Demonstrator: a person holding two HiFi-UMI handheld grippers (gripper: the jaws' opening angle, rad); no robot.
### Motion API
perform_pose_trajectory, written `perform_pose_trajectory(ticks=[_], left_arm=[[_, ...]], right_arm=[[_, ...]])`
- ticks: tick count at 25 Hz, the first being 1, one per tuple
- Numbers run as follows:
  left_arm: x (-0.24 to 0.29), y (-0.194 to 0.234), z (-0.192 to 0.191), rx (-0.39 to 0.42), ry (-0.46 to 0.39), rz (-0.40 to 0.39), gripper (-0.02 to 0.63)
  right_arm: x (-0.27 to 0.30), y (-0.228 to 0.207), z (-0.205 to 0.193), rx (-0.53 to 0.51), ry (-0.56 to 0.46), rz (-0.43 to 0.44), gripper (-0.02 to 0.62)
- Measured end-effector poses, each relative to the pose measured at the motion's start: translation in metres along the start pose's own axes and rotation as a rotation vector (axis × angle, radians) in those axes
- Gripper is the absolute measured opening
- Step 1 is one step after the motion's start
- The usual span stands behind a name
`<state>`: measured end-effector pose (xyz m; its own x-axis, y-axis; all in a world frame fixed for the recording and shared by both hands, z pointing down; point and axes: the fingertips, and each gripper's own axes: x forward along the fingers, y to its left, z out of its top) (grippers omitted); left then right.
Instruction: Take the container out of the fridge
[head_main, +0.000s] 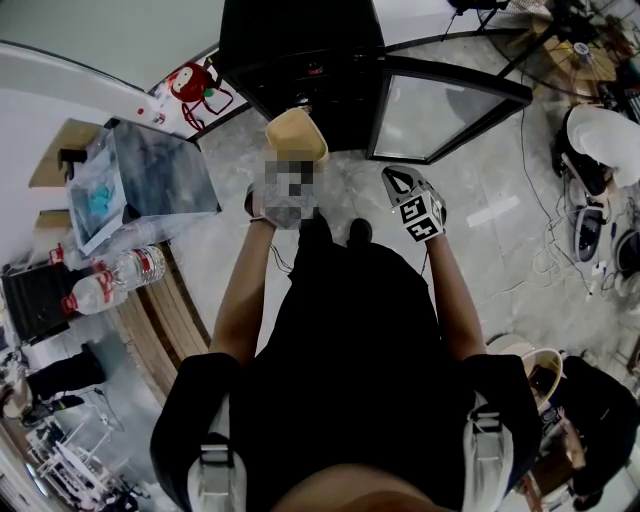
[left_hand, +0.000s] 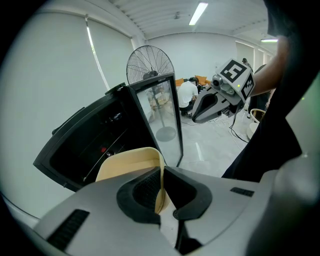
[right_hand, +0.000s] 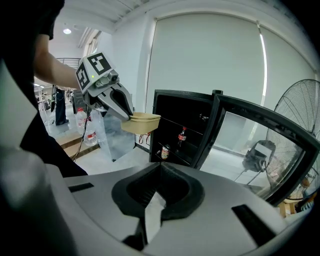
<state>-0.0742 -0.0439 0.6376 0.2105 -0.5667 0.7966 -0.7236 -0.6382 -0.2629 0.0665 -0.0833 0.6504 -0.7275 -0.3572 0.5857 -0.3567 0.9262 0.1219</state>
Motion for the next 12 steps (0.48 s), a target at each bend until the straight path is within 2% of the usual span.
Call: perform_pose_trajectory(ticks=[12], left_arm=[[-0.0027, 0.0013, -0.0033, -0.007, 0.000, 0.002, 0.037]], right_arm=[[0.0018, 0.0058, 0.0009, -0.001, 0.007, 0.009, -0.002]])
